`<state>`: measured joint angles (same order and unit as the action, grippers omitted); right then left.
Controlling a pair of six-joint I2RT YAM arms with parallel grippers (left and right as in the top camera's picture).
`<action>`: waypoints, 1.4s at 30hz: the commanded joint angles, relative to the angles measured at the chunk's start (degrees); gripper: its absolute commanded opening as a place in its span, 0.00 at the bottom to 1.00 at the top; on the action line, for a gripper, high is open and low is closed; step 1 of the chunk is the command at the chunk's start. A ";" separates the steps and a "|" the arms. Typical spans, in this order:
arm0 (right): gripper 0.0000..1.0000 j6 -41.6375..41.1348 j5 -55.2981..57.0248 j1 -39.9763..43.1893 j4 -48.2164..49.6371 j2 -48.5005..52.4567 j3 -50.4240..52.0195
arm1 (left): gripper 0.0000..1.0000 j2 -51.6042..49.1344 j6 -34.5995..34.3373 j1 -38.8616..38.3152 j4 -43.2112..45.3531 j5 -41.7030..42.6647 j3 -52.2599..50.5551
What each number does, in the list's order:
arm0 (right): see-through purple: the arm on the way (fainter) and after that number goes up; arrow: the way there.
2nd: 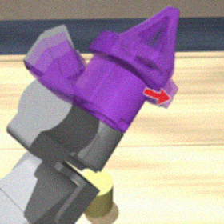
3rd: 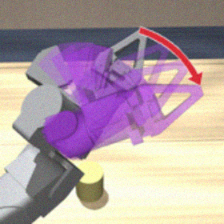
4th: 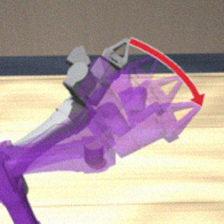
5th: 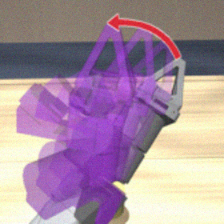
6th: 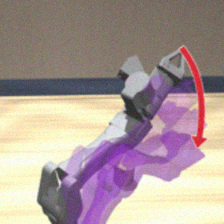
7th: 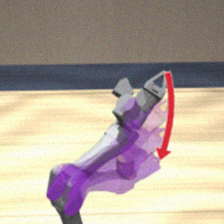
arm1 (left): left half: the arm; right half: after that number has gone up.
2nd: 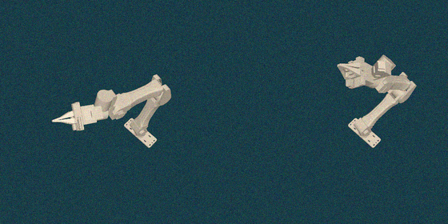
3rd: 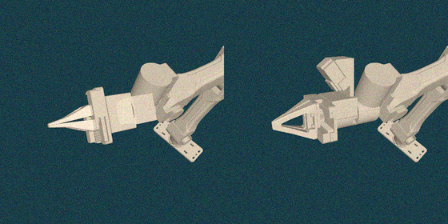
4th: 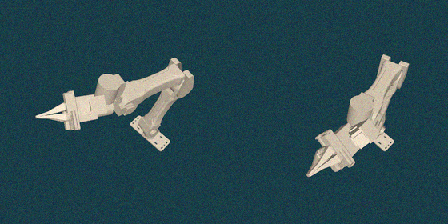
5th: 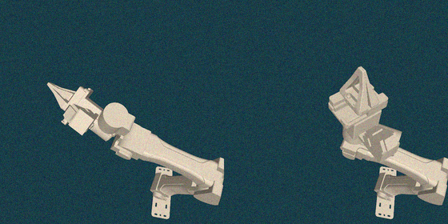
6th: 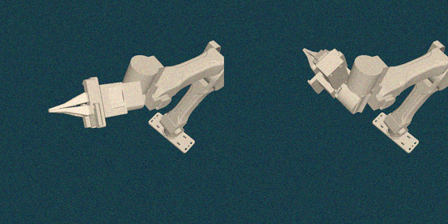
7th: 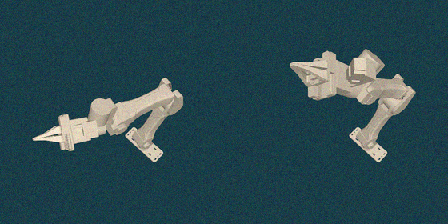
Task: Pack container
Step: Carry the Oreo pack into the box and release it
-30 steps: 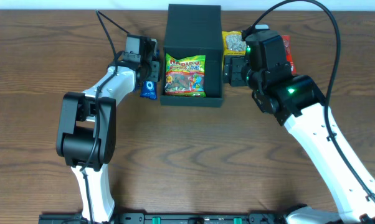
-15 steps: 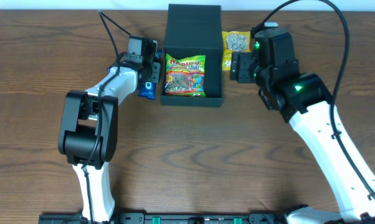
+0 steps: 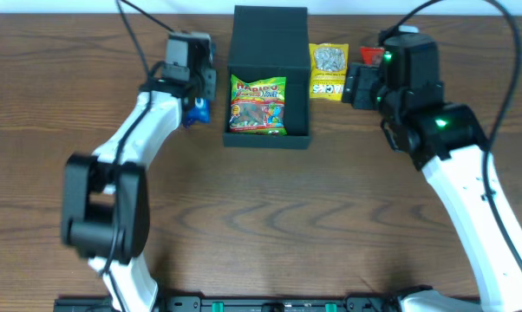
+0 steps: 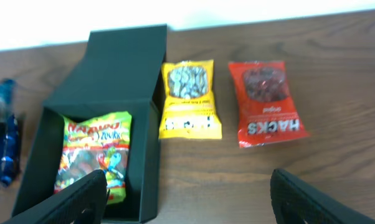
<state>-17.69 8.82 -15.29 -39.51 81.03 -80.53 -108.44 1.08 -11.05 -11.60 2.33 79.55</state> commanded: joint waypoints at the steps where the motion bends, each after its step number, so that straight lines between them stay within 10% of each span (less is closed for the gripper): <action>1: 0.83 0.63 0.42 0.76 -0.33 -3.28 -0.42 | 0.06 6.60 -1.20 -0.52 -1.11 -1.27 0.98; 24: 0.87 -0.44 0.39 0.76 -7.89 -9.73 -0.42 | 0.06 -0.85 -33.75 -22.36 4.55 -1.29 0.96; 40: 0.88 0.02 0.44 0.76 -9.62 -9.79 -0.42 | 0.07 -6.43 -32.76 -22.36 14.05 0.63 0.96; 41: 0.88 0.17 0.44 0.76 -9.62 -9.79 -0.42 | 0.21 -6.43 -32.79 -22.36 13.94 0.74 0.96; 42: 0.88 0.24 0.46 0.76 -9.64 -9.79 -0.42 | 0.69 -6.40 -32.79 -22.36 13.55 1.70 0.96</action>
<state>-17.74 8.82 -14.94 -48.88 71.83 -80.53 -114.56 -31.97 -33.50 1.83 3.05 79.57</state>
